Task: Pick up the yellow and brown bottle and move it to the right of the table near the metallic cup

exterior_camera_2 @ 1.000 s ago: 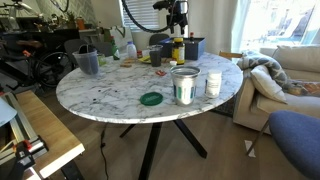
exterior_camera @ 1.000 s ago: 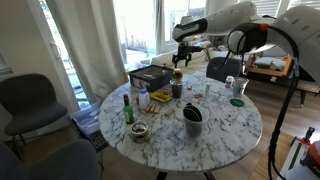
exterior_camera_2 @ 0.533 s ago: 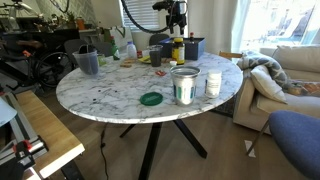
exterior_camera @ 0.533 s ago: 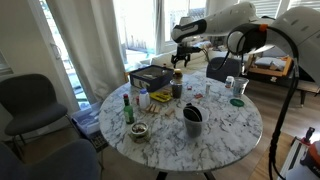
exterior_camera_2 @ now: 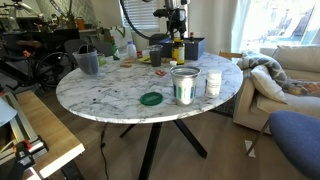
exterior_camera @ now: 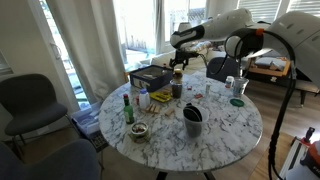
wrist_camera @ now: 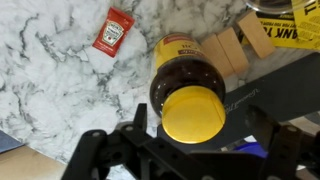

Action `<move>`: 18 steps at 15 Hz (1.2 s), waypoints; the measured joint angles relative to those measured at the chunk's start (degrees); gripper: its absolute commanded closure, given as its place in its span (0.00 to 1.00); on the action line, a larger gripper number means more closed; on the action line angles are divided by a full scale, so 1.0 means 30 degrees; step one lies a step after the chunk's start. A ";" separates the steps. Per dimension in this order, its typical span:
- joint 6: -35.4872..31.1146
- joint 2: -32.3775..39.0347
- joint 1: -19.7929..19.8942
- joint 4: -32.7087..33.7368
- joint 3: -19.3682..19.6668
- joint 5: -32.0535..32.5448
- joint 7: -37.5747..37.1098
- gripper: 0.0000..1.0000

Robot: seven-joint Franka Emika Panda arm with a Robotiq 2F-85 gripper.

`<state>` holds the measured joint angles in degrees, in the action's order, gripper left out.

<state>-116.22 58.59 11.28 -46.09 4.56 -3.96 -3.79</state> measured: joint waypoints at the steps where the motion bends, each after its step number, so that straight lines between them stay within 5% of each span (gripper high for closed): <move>1: -0.0095 0.0069 -0.0002 0.0009 0.0000 0.0000 -0.0096 0.34; 5: -0.0439 0.0345 -0.0016 0.0129 0.0000 0.0001 -0.0402 0.64; 18: -0.0519 -0.1738 0.0162 -0.0381 0.0406 0.0280 0.0891 0.64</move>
<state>-117.78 53.38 11.77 -47.23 5.78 -3.12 -1.11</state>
